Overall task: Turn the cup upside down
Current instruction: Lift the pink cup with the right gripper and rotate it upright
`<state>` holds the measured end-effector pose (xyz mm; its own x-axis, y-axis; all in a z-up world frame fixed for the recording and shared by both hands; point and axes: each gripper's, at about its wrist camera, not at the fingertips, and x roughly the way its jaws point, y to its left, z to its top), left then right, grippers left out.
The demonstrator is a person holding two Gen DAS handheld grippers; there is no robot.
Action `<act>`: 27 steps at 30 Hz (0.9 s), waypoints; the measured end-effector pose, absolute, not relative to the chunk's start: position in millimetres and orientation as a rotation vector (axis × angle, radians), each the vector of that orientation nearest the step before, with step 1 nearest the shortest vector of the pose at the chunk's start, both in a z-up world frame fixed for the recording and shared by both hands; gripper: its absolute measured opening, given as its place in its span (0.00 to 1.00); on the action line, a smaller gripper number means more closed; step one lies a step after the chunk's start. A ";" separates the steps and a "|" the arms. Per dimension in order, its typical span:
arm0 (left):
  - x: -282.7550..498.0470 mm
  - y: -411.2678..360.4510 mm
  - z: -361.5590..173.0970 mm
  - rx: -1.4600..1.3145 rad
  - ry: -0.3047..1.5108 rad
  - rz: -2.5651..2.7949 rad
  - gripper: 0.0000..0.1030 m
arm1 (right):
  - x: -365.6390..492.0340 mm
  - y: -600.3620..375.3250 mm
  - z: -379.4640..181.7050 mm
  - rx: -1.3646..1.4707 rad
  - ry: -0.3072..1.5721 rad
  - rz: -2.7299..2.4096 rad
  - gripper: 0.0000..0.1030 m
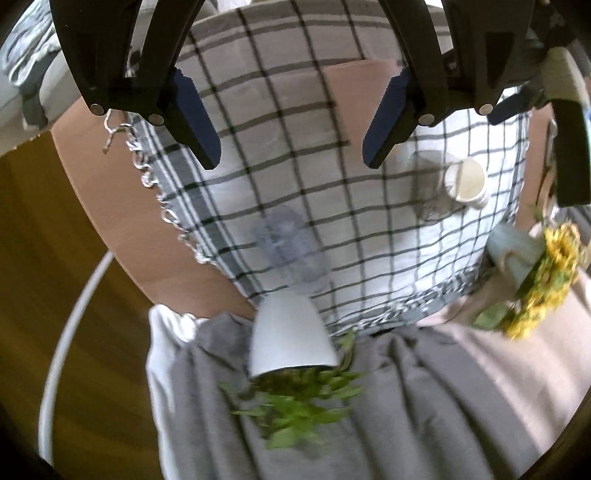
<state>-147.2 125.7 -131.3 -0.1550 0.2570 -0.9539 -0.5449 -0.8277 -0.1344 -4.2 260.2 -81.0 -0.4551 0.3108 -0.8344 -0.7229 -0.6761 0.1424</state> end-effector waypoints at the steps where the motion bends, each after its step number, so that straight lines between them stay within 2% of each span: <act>1: -148.7 129.9 -134.5 -1.615 0.327 2.011 0.97 | -1.3 264.9 -82.8 -1.089 0.669 2.141 0.77; 5: -156.5 149.7 -149.0 -1.693 0.334 1.975 0.91 | 7.5 280.8 -90.7 -1.073 0.730 2.100 0.77; 9: -158.4 167.9 -160.4 -1.723 0.373 1.941 0.90 | 9.9 291.2 -99.3 -1.077 0.758 2.082 0.77; 13: -161.0 176.2 -173.5 -1.763 0.392 1.915 0.81 | 12.2 297.2 -105.5 -1.085 0.758 2.069 0.77; 16: -162.2 180.5 -184.9 -1.792 0.404 1.909 0.80 | 13.8 301.0 -109.9 -1.091 0.766 2.063 0.77; 21: -158.7 181.6 -193.6 -1.808 0.392 1.882 0.62 | 16.0 303.2 -114.1 -1.098 0.761 2.049 0.77; 27: -143.6 173.7 -168.3 -1.720 0.417 1.922 0.61 | 17.4 298.9 -111.2 -1.105 0.759 2.064 0.77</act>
